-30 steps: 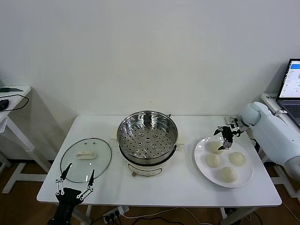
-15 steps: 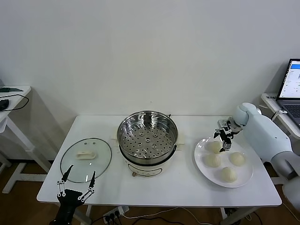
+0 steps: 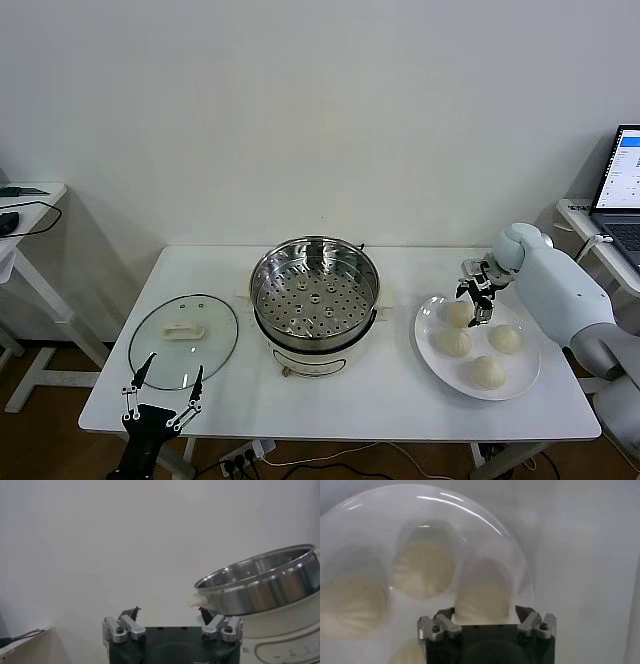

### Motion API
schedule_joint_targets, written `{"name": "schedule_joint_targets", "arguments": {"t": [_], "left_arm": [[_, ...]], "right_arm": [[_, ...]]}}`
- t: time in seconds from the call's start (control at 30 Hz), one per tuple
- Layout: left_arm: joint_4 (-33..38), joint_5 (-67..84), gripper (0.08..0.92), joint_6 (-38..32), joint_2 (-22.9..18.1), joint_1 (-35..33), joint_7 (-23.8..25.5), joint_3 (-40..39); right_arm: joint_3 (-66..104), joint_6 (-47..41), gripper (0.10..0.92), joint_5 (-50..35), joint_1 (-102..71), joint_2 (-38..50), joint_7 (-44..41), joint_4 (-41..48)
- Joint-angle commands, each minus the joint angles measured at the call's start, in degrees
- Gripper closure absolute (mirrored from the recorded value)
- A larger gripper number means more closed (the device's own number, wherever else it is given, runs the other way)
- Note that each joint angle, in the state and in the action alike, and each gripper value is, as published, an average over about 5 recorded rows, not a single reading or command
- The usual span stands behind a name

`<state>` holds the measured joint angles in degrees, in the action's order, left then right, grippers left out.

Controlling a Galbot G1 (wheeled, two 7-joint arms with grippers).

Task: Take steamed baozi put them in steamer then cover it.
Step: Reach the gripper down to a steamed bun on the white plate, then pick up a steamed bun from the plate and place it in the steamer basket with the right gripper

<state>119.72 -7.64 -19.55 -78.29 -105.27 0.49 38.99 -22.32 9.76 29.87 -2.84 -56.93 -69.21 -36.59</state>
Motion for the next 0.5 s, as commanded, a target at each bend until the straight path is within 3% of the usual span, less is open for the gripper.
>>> {"name": "schedule_joint_targets", "arguments": {"t": [0.03, 0.33, 0.5], "left_arm": [[0.1, 0.0, 0.177, 0.0, 0.0, 0.0, -0.1, 0.0], [0.3, 0.0, 0.177, 0.2, -0.1, 0.0, -0.3, -0.1], [0.8, 0.0, 0.177, 0.5, 0.0, 0.1, -0.5, -0.1]], "right_arm": [[0.1, 0.2, 0.271, 0.6, 0.0, -0.3, 0.2, 0.3], [-0.8, 0.1, 0.321, -1.0, -0.3, 1.1, 1.2, -1.7], [-3.9, 0.0, 0.340, -6.4, 0.8, 4.6, 1.4, -8.9]]}}
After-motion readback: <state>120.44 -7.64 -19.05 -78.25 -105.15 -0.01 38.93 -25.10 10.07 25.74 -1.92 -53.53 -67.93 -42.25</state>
